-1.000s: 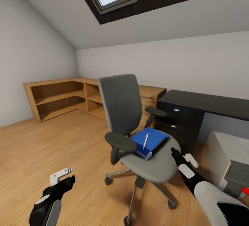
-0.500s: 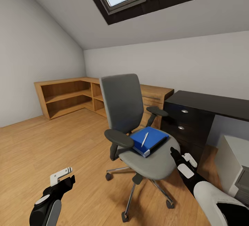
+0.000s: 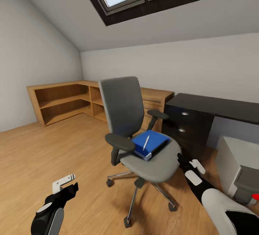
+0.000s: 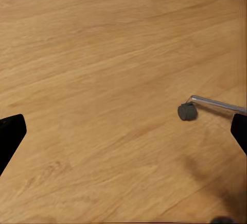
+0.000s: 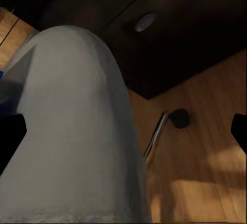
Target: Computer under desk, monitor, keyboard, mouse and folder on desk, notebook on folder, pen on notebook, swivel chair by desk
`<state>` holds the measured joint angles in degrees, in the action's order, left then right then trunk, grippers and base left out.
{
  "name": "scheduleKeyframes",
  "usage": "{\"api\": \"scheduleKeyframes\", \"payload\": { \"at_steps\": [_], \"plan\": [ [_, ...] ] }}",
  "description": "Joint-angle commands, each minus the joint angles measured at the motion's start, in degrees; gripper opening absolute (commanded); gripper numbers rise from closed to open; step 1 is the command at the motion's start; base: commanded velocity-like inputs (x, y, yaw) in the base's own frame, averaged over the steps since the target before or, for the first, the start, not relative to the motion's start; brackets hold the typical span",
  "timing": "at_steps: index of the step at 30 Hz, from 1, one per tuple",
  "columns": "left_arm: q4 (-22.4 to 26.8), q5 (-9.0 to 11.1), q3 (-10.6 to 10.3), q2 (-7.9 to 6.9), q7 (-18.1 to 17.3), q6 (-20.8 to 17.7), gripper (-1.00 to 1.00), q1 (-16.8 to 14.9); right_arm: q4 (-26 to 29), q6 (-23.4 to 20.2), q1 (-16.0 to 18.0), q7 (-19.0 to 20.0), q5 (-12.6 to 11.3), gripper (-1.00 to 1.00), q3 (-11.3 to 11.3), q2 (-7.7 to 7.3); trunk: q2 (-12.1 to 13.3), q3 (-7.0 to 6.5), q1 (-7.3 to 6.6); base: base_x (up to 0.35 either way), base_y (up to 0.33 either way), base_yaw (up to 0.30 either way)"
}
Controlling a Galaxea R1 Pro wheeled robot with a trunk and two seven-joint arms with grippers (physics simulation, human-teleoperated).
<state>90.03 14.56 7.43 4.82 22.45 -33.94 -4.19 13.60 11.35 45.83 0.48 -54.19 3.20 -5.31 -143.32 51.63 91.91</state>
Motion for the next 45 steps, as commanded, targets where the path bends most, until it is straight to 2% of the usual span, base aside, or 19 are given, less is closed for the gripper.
{"api": "scheduleKeyframes", "payload": {
  "at_steps": [1,13,23,45],
  "plan": [
    [0.1,0.6,0.0,0.02,0.4,-0.2,1.0,0.0,0.0,0.1,0.0,0.0,-0.1,1.0,0.2,0.03,0.0,0.06,-0.03,-0.209,0.157,-0.251],
    [0.0,0.6,0.0,0.02,0.4,-0.2,1.0,0.0,-0.1,-0.1,0.0,-0.1,-0.3,1.0,0.2,0.03,0.0,0.39,-0.03,-0.19,0.107,-0.207],
    [0.0,0.6,0.0,0.01,0.4,-0.2,1.0,0.0,-0.1,-0.2,0.0,-0.2,-0.3,1.0,0.2,0.09,0.0,1.02,-0.03,-0.014,0.005,-0.016],
    [0.0,0.6,0.0,0.0,0.3,-0.2,1.0,0.0,-0.1,-2.0,0.0,0.0,-0.4,1.0,0.1,0.3,0.0,1.08,-0.03,0.0,0.0,0.0]
  ]
}}
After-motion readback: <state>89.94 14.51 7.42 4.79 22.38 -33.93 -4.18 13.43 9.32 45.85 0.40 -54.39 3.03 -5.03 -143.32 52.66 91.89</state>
